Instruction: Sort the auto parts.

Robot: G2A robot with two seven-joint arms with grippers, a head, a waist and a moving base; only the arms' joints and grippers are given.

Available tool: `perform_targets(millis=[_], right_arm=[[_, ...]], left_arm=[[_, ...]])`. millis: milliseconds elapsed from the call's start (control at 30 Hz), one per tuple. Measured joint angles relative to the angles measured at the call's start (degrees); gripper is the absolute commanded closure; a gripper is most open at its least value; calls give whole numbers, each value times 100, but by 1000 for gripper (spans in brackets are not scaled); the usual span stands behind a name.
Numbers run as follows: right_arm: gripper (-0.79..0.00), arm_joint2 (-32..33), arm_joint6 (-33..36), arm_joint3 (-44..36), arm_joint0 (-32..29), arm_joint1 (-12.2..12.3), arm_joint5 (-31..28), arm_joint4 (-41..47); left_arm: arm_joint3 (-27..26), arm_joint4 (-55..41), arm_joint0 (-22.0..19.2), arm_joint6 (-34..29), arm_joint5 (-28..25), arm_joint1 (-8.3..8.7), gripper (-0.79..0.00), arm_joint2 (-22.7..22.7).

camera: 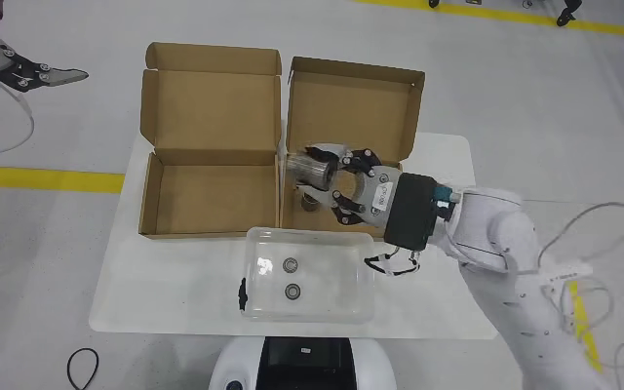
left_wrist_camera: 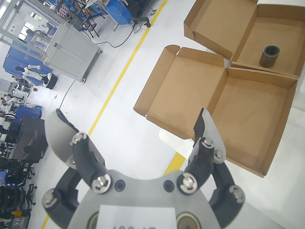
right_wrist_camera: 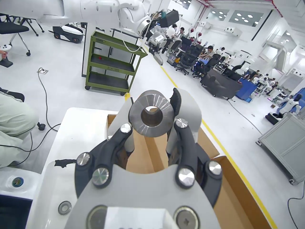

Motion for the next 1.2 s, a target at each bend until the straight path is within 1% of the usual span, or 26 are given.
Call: perform_targets(millis=[300, 733, 1200], right_arm=[[0, 197, 71, -185, 203, -9, 88, 357], [0, 292, 80, -164, 172, -5, 57, 351], [0, 309, 111, 111, -493, 41, 123, -65]], left_arm=[[0, 0, 0, 0, 0, 0, -785, 0], [0, 0, 0, 0, 0, 0, -785, 0], [0, 0, 0, 0, 0, 0, -785, 0]])
